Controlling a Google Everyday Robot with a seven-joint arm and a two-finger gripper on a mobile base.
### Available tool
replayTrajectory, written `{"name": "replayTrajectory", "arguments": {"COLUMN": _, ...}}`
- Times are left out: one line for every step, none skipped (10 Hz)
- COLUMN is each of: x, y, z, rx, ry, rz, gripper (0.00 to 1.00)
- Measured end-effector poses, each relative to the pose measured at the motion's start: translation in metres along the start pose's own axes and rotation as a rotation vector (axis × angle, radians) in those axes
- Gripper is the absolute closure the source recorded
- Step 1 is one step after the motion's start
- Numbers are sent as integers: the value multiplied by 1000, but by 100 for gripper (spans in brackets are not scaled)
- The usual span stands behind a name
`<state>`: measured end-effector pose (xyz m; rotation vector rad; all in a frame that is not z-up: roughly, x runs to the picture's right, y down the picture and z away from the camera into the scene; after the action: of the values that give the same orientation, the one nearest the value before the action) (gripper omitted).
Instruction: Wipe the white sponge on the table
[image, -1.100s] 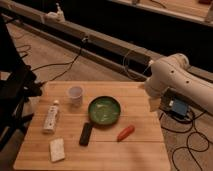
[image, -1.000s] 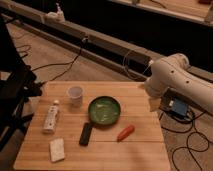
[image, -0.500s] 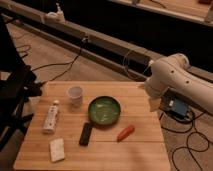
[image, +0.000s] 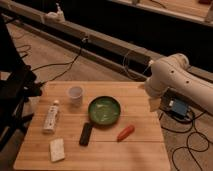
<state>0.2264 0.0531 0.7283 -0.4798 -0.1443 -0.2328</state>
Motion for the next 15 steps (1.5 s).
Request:
{"name": "replayTrajectory", "arguments": {"x": 0, "y": 0, "z": 0, "rx": 0, "ry": 0, "rz": 0, "gripper": 20}}
{"name": "replayTrajectory", "arguments": {"x": 0, "y": 0, "z": 0, "rx": 0, "ry": 0, "rz": 0, "gripper": 20}}
{"name": "replayTrajectory", "arguments": {"x": 0, "y": 0, "z": 0, "rx": 0, "ry": 0, "rz": 0, "gripper": 20}}
{"name": "replayTrajectory", "arguments": {"x": 0, "y": 1, "z": 1, "rx": -2, "ry": -1, "rz": 0, "gripper": 20}}
{"name": "replayTrajectory", "arguments": {"x": 0, "y": 0, "z": 1, "rx": -1, "ry": -1, "rz": 0, "gripper": 20}}
{"name": "replayTrajectory", "arguments": {"x": -1, "y": -1, "z": 1, "rx": 2, "ry": -3, "rz": -5, "gripper": 20}}
{"name": "replayTrajectory", "arguments": {"x": -7, "y": -6, "z": 2, "rx": 10, "ry": -7, "rz": -31, "gripper": 20}}
{"name": "replayTrajectory", "arguments": {"x": -16, "y": -13, "z": 3, "rx": 20, "ry": -11, "rz": -68, "gripper": 20}}
{"name": "replayTrajectory", "arguments": {"x": -23, "y": -17, "z": 1, "rx": 29, "ry": -13, "rz": -94, "gripper": 20}}
{"name": "replayTrajectory", "arguments": {"x": -26, "y": -19, "z": -2, "rx": 39, "ry": -5, "rz": -116, "gripper": 20}}
{"name": "replayTrajectory", "arguments": {"x": -31, "y": -21, "z": -7, "rx": 52, "ry": -4, "rz": -135, "gripper": 20}}
{"name": "replayTrajectory", "arguments": {"x": -36, "y": -22, "z": -9, "rx": 60, "ry": -5, "rz": -150, "gripper": 20}}
{"name": "replayTrajectory", "arguments": {"x": -42, "y": -22, "z": -12, "rx": 66, "ry": -9, "rz": -170, "gripper": 20}}
{"name": "replayTrajectory", "arguments": {"x": -53, "y": -21, "z": -12, "rx": 71, "ry": -23, "rz": -205, "gripper": 20}}
{"name": "replayTrajectory", "arguments": {"x": -66, "y": -22, "z": -11, "rx": 71, "ry": -36, "rz": -241, "gripper": 20}}
